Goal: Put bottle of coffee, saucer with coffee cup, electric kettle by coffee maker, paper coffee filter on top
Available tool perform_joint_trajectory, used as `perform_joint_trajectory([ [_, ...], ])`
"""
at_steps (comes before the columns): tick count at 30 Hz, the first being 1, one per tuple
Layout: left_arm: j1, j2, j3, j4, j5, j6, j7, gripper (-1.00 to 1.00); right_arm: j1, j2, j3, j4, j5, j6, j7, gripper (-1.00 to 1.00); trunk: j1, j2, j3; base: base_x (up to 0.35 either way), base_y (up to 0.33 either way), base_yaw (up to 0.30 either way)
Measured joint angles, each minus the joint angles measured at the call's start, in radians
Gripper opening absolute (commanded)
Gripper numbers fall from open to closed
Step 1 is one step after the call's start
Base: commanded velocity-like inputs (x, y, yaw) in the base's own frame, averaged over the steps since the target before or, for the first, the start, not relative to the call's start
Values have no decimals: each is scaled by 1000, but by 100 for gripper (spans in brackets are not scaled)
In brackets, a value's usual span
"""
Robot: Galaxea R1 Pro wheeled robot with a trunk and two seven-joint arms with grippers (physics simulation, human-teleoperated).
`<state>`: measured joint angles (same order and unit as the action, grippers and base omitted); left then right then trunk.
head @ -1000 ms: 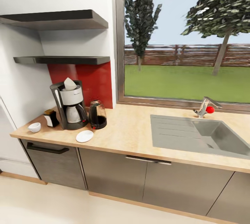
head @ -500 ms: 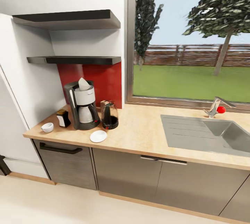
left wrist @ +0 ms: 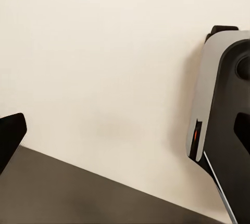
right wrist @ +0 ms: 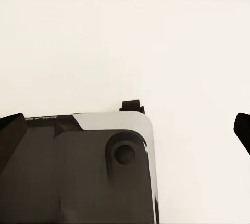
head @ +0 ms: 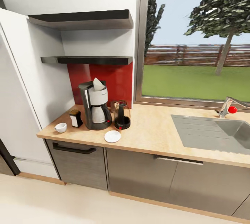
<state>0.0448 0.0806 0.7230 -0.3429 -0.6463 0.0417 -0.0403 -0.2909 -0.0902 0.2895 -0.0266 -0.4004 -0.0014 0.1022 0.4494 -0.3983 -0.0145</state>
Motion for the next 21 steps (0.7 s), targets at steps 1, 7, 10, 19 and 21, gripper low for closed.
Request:
perform_joint_trajectory([
  [1,0,0,0,0,0,0,0,100,0,0,0,0,0,0,0,100,0,0,0,0,340,0],
  [7,0,-2,0,0,0,-2,0,100,0,0,0,0,0,0,-1,100,0,0,0,0,340,0],
  [10,0,-11,0,-1,-1,-3,0,100,0,0,0,0,0,0,-1,100,0,0,0,0,340,0],
  [19,0,-24,0,-2,-2,-3,0,100,0,0,0,0,0,0,-1,100,0,0,0,16,340,0],
  [21,0,-24,0,-2,-2,-3,0,100,0,0,0,0,0,0,-1,100,0,0,0,79,340,0],
])
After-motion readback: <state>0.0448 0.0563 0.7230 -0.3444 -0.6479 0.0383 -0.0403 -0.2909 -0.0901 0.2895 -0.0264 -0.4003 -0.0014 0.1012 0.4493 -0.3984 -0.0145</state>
